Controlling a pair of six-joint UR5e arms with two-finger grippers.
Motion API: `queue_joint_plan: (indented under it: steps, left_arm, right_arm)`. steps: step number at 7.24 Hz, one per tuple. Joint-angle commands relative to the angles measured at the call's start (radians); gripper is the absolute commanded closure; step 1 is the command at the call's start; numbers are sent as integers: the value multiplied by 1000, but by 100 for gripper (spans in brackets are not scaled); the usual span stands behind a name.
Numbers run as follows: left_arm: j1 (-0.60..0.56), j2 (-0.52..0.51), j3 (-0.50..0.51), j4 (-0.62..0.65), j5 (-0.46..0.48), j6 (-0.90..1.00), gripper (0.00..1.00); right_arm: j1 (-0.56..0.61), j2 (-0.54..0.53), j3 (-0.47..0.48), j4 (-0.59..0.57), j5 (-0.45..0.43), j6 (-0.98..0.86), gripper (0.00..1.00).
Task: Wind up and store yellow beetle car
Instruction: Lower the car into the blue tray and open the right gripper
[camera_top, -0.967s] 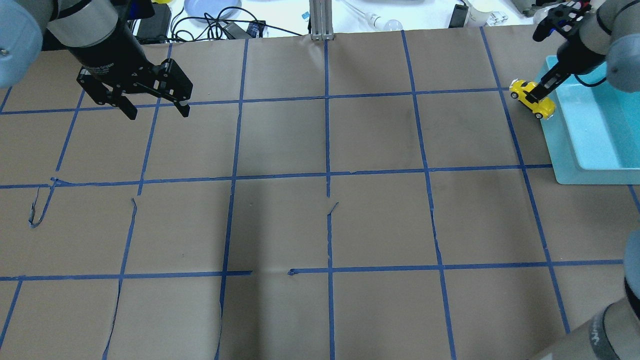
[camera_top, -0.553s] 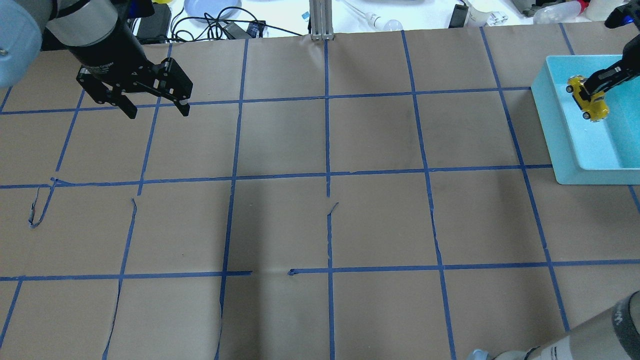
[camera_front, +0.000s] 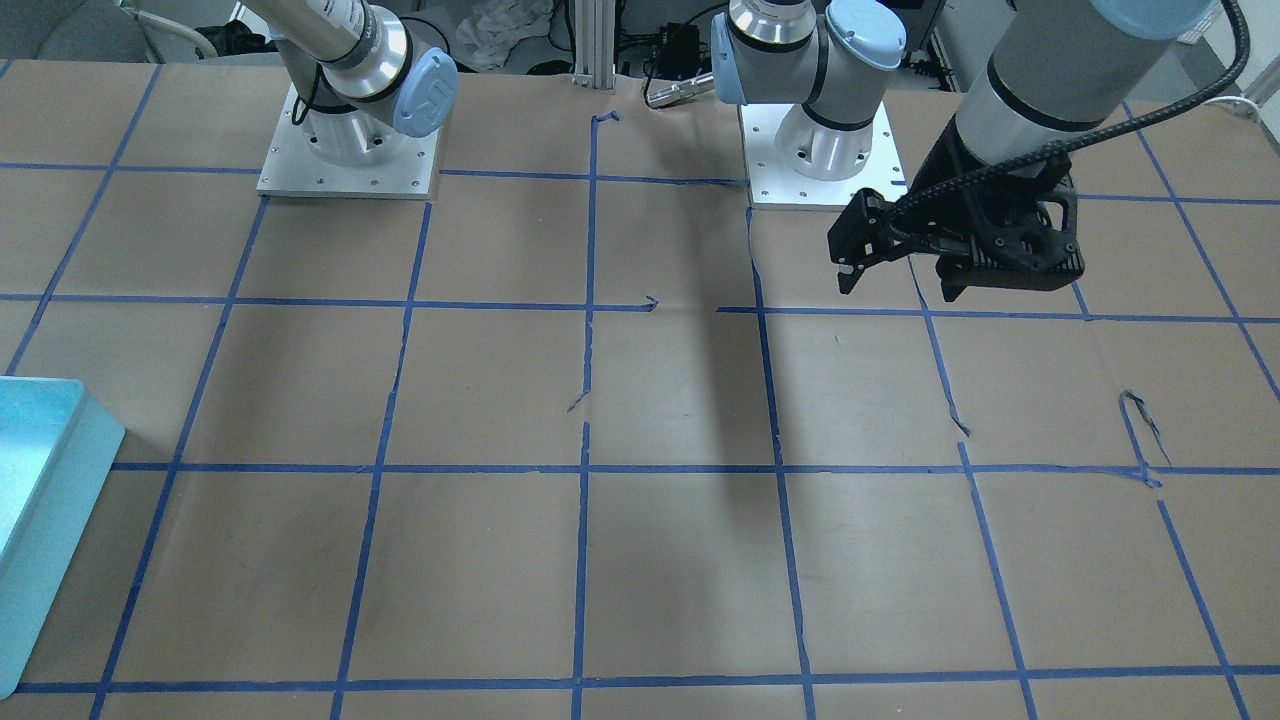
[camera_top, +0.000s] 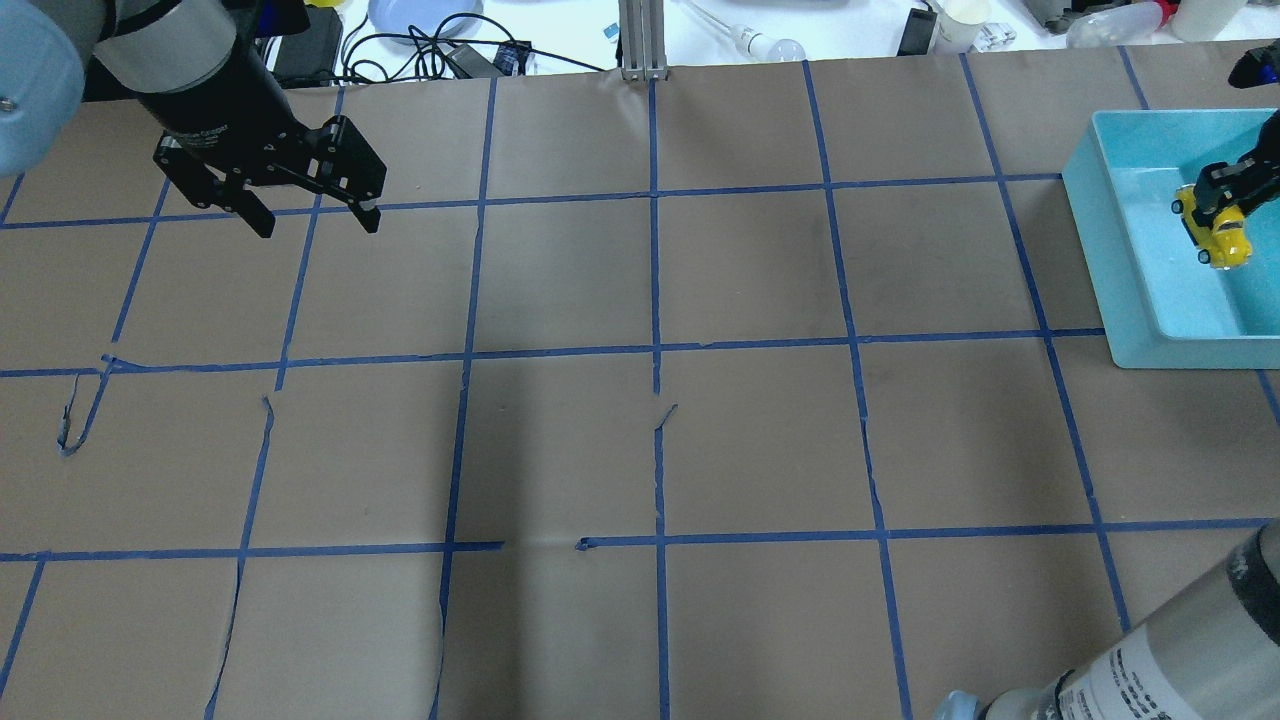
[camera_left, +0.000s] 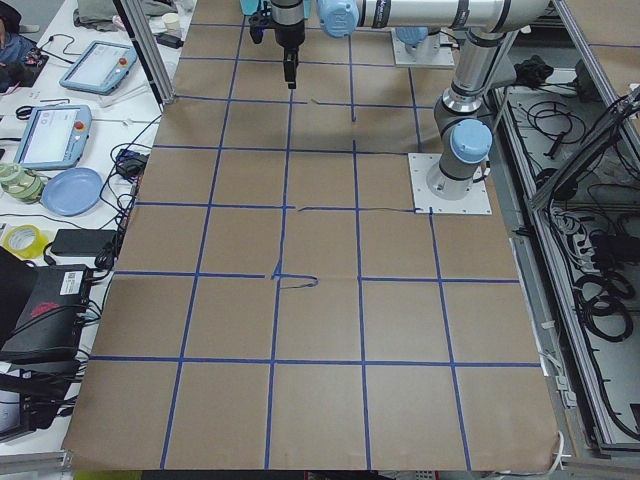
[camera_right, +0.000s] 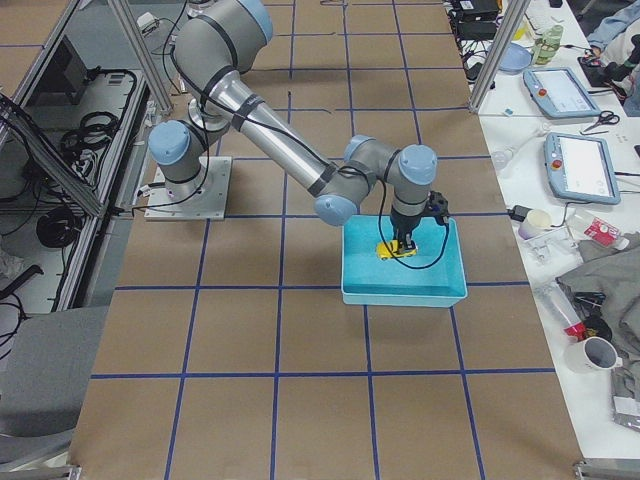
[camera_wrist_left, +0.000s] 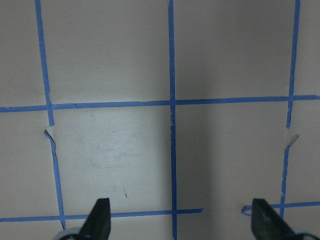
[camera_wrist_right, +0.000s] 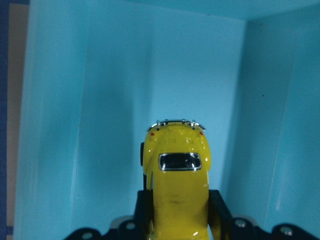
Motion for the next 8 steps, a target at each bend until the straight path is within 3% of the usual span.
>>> queue_joint_plan:
  steps: [1, 3, 4, 5, 6, 8]
  left_arm:
    - [0, 3, 1, -1, 0, -1, 0]
    - [-2, 20, 1, -1, 0, -1, 0]
    - [-2, 24, -2, -4, 1, 0, 0]
    - [-2, 24, -16, 1, 3, 2, 0]
    - [-2, 33, -16, 1, 3, 0, 0]
    - [-2, 38, -37, 1, 3, 2, 0]
  right_arm:
    - [-2, 37, 6, -32, -6, 99, 85]
    - [-3, 98, 5, -119, -8, 106, 73]
    - [-3, 98, 7, -119, -8, 106, 57]
    - [-3, 97, 7, -118, -6, 96, 1]
    - [-3, 68, 7, -92, -6, 99, 0]
    - [12, -77, -1, 75, 9, 110, 0]
